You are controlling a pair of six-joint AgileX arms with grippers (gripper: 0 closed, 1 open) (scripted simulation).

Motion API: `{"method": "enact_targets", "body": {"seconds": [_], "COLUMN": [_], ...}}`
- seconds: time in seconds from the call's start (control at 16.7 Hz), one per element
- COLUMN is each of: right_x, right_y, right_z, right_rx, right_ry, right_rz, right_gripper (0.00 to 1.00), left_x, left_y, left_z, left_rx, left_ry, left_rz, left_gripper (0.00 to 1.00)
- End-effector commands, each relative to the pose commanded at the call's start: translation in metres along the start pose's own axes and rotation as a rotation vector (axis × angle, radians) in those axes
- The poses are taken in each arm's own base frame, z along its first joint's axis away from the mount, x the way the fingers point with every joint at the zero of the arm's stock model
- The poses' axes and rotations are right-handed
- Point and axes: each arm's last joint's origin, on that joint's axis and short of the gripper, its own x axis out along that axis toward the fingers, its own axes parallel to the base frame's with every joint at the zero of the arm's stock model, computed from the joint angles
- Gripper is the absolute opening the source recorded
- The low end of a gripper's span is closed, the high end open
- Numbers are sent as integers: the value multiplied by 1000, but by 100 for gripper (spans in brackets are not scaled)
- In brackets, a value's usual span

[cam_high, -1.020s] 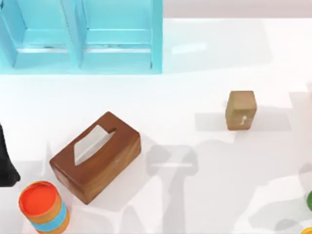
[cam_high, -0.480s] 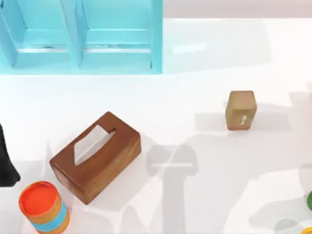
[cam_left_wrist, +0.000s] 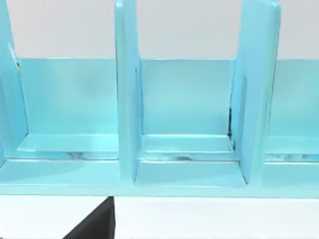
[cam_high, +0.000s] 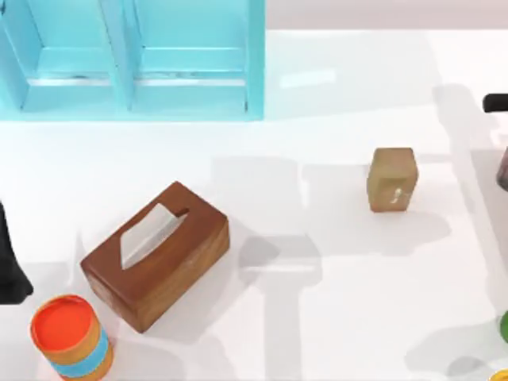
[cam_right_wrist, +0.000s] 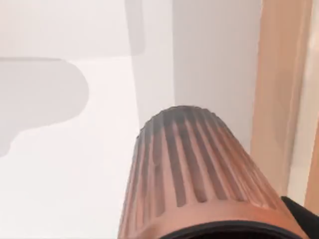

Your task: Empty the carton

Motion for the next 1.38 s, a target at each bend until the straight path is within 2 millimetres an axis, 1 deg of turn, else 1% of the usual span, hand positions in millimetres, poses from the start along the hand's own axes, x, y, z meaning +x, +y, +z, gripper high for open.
{"method": "enact_targets", "body": {"seconds": [0.12, 0.18, 0.3, 0.36, 0.48, 0.6, 0.78, 1.38], "right_x": [13, 19, 29, 32, 35, 35, 40, 76], "right_y": [49, 69, 97, 104, 110, 110, 110, 115], "right_z": [-14, -21, -36, -41, -45, -45, -44, -44], "right_rx": [2, 2, 3, 4, 4, 4, 8, 4], "right_ry": [-2, -3, -2, -3, -3, -3, 5, -3], "right_rz": [0, 1, 7, 10, 12, 12, 12, 13], "right_gripper": [0, 0, 0, 0, 0, 0, 0, 0], "left_x": [0, 0, 0, 0, 0, 0, 0, 0], "left_y": [0, 0, 0, 0, 0, 0, 0, 0], "left_z": [0, 0, 0, 0, 0, 0, 0, 0], "left_rx": [0, 0, 0, 0, 0, 0, 0, 0], "left_ry": [0, 0, 0, 0, 0, 0, 0, 0], "left_rz": [0, 0, 0, 0, 0, 0, 0, 0], "left_gripper": [100, 100, 100, 100, 100, 100, 100, 100]}}
